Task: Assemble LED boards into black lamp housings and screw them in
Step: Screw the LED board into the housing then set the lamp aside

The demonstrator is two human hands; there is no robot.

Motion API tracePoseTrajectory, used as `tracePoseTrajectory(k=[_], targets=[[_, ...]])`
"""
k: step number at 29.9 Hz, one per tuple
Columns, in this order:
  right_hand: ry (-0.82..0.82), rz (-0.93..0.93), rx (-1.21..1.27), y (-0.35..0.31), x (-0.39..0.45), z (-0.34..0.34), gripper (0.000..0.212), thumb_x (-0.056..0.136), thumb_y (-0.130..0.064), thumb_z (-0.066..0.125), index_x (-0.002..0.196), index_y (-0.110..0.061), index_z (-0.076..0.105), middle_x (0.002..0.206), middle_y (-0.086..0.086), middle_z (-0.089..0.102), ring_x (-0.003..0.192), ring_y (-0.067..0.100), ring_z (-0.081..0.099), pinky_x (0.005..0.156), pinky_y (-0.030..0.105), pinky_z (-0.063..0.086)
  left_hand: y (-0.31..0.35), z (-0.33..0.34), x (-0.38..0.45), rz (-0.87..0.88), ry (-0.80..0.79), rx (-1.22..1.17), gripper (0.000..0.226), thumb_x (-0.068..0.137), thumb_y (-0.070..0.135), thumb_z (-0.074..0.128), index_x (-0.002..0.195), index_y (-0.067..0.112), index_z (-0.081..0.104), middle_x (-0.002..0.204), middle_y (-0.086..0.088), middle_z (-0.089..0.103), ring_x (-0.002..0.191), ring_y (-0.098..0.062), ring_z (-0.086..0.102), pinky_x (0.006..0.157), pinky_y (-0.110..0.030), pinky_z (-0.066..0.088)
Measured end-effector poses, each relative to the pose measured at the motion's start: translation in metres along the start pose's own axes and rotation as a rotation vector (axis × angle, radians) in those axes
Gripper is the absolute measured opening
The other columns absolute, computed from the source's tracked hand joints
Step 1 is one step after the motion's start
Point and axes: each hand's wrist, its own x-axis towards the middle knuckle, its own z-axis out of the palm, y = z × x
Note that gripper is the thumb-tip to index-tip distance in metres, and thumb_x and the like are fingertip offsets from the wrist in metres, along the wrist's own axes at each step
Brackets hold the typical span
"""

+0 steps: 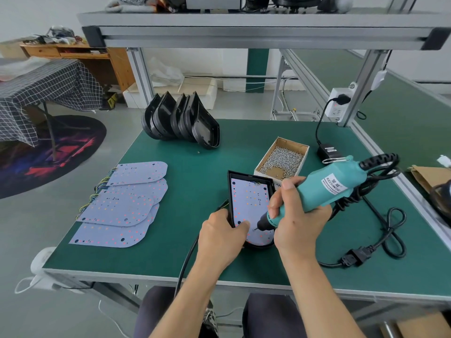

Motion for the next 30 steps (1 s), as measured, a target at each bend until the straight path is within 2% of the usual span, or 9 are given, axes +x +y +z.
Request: tracePoseTrajectory(k=[6,30], targets=[[-0.015,0.016,-0.005,-0.0009,-0.0017,0.0007,0.011,0.087,-0.022,0.067,0.077,-0.027,0.063,0.052,0.003,0.051,0.041,0.019,0.042,0.047,0.024,0.039,0.002,-0.0014,0.0006,-0.002,-0.016,-0.011,0.024,0.083,0.037,0.07,0.084,0.013,0.065,0.074,-0.003,0.07,0.076,-0.031,0.066,0.067,-0.04,0.056],[-0.066,0.014,0.007,-0.001,0.0005,-0.0027,0.013,0.088,-0.023,0.067,0.077,-0.03,0.064,0.053,0.003,0.052,0.041,0.02,0.042,0.047,0.024,0.04,0.0033,-0.001,-0.0024,0.002,0.007,0.004,0.022,0.085,0.038,0.069,0.084,0.017,0.066,0.074,0.0,0.068,0.076,-0.029,0.065,0.068,-0.037,0.054]])
